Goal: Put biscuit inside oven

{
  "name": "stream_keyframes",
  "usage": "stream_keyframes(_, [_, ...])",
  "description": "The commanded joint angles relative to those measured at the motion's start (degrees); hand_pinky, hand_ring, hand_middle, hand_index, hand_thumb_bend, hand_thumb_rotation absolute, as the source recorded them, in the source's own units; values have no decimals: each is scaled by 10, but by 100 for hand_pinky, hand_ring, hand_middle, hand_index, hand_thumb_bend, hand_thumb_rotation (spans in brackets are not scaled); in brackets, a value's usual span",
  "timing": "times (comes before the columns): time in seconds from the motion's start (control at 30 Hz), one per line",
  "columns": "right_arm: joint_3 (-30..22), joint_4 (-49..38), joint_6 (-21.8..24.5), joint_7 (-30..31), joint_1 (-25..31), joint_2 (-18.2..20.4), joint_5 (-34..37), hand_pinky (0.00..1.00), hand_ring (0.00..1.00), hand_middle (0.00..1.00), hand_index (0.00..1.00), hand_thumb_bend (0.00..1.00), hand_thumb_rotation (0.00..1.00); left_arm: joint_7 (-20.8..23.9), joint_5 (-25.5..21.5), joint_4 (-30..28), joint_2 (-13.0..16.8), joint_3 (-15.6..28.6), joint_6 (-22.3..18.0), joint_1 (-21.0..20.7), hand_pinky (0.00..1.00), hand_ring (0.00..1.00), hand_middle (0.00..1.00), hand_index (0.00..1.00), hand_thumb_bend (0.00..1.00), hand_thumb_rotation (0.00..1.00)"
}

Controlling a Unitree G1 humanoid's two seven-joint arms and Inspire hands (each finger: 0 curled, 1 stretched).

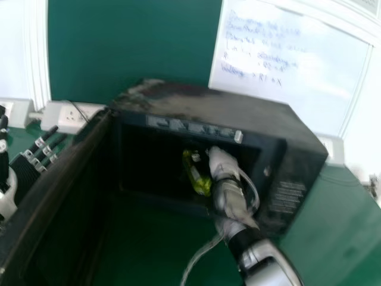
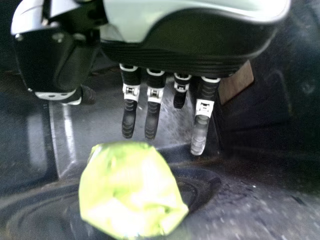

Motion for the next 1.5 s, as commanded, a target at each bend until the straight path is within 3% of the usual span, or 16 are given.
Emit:
stream_keyframes(0.0, [5, -44, 8, 4, 24, -13, -12, 44, 65, 76, 73, 48, 0, -12, 7, 6, 6, -4, -3, -7, 100, 100, 98, 100, 56, 15])
stream_keyframes(0.17, [5, -111, 35, 18, 64, -15, -26, 49, 69, 77, 71, 44, 0, -15, 8, 11, 5, -2, 0, -10, 100, 100, 99, 100, 59, 14])
stream_keyframes(0.23, [5, -126, 36, 21, 78, -16, -30, 49, 67, 74, 57, 48, 8, -15, 11, 11, 5, -2, -1, -10, 100, 100, 100, 100, 59, 14])
stream_keyframes(0.3, [5, -142, 40, 26, 90, -16, -32, 49, 65, 72, 51, 49, 11, -11, 12, 10, 4, -1, -1, -9, 100, 100, 100, 100, 58, 14])
stream_keyframes(0.53, [13, -226, 88, 60, 133, -20, -60, 55, 76, 80, 50, 49, 12, -28, 20, 16, 7, -1, -2, -12, 100, 100, 100, 100, 61, 15])
stream_keyframes(0.57, [13, -239, 95, 66, 139, -21, -63, 55, 75, 80, 50, 49, 11, -20, 20, 15, 7, -1, 0, -13, 100, 100, 100, 100, 58, 13])
stream_keyframes(0.6, [14, -253, 100, 69, 147, -22, -68, 57, 77, 81, 50, 49, 12, -21, 23, 15, 6, -1, -2, -13, 100, 100, 100, 100, 63, 14])
stream_keyframes(0.8, [18, -368, 142, 129, 199, -38, -98, 68, 81, 84, 50, 49, 12, -32, 39, 22, 9, -4, -3, -18, 100, 100, 100, 100, 62, 16])
stream_keyframes(0.83, [18, -385, 149, 137, 207, -39, -103, 66, 81, 85, 65, 43, 6, -31, 38, 23, 8, -3, -2, -19, 100, 100, 100, 100, 63, 16])
stream_keyframes(0.87, [17, -402, 157, 145, 215, -39, -109, 64, 81, 86, 73, 39, 3, -29, 40, 23, 8, -3, -1, -20, 100, 100, 100, 100, 64, 16])
stream_keyframes(0.93, [16, -439, 169, 159, 233, -40, -119, 61, 79, 85, 78, 37, 1, -33, 41, 26, 8, -2, 0, -21, 100, 100, 100, 100, 63, 17])
stream_keyframes(1.2, [6, -597, 181, 196, 317, -57, -161, 67, 81, 83, 80, 38, 0, -47, 46, 46, 9, -2, 0, -29, 100, 100, 100, 100, 63, 15])
stream_keyframes(1.33, [2, -630, 181, 213, 337, -64, -189, 66, 80, 83, 80, 42, 0, -54, 54, 50, 7, -2, -2, -32, 100, 100, 100, 100, 58, 15])
stream_keyframes(1.47, [-10, -653, 189, 233, 348, -63, -204, 68, 80, 83, 77, 46, 0, -56, 65, 48, 7, -1, -5, -30, 100, 100, 100, 100, 61, 16])
